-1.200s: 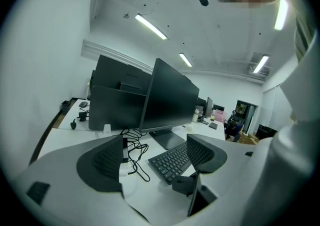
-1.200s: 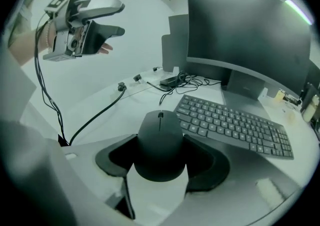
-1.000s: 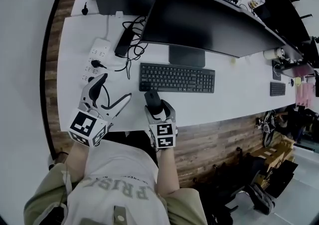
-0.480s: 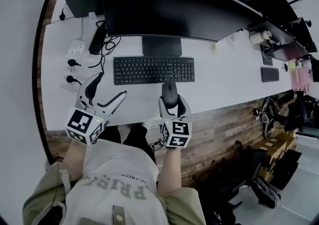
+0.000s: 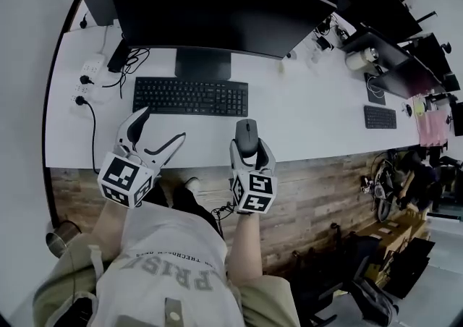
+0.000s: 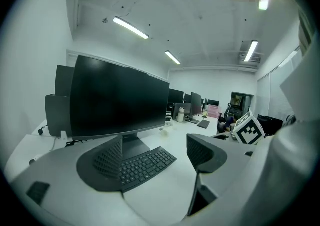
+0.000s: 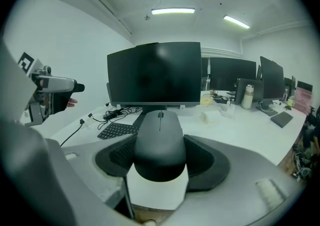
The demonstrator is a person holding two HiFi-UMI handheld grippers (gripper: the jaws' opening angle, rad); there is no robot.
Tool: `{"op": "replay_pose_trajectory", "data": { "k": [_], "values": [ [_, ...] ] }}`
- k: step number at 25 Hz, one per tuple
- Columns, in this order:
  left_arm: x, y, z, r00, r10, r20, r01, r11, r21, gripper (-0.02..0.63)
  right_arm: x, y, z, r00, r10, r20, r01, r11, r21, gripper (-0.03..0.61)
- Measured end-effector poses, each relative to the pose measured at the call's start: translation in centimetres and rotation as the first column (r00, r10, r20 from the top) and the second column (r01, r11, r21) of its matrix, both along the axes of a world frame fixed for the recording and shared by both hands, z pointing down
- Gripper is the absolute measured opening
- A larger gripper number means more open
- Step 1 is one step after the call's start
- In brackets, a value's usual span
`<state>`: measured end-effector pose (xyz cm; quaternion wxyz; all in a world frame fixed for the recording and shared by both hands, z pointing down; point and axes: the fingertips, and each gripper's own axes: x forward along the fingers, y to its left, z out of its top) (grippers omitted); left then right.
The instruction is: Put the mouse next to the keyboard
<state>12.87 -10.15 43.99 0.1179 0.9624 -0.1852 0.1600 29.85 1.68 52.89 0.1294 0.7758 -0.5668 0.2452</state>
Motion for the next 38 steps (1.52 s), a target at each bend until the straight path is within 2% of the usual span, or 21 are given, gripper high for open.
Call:
{"op": "replay_pose_trajectory", "data": {
  "k": [7, 13, 20, 28, 34, 38],
  "values": [
    [4.7, 3.9, -0.8, 1.0, 0.015, 0.024, -0.016, 1.0, 0.008, 0.382, 4.6, 3.6, -0.8, 1.0, 0.022, 0.018, -0.022, 1.0, 0.002, 0.291],
    [8.0, 3.9, 0.3, 0.998, 0.048, 0.032, -0.047, 0.999, -0.007, 0.382, 8.0, 4.2, 0.4, 0.997, 0.076, 0.028, -0.076, 0.997, -0.012, 0.291],
    [12.8, 0.6, 1.3, 0.995, 0.095, 0.012, -0.094, 0.995, -0.027, 0.382, 11.6, 1.7, 2.0, 0.993, 0.115, 0.028, -0.113, 0.992, -0.061, 0.291],
    [16.9, -3.1, 2.7, 0.992, 0.129, -0.011, -0.129, 0.988, -0.082, 0.382, 15.9, -2.1, 4.4, 0.988, 0.152, 0.02, -0.147, 0.978, -0.148, 0.291],
    [17.9, -3.6, 3.8, 0.994, 0.113, 0.001, -0.112, 0.987, -0.115, 0.382, 18.1, -4.0, 7.4, 0.989, 0.145, 0.034, -0.135, 0.967, -0.216, 0.291],
    [18.6, -2.9, 4.5, 0.998, 0.062, 0.026, -0.058, 0.991, -0.123, 0.382, 19.9, -5.2, 9.2, 0.991, 0.122, 0.054, -0.105, 0.964, -0.243, 0.291]
  ]
}}
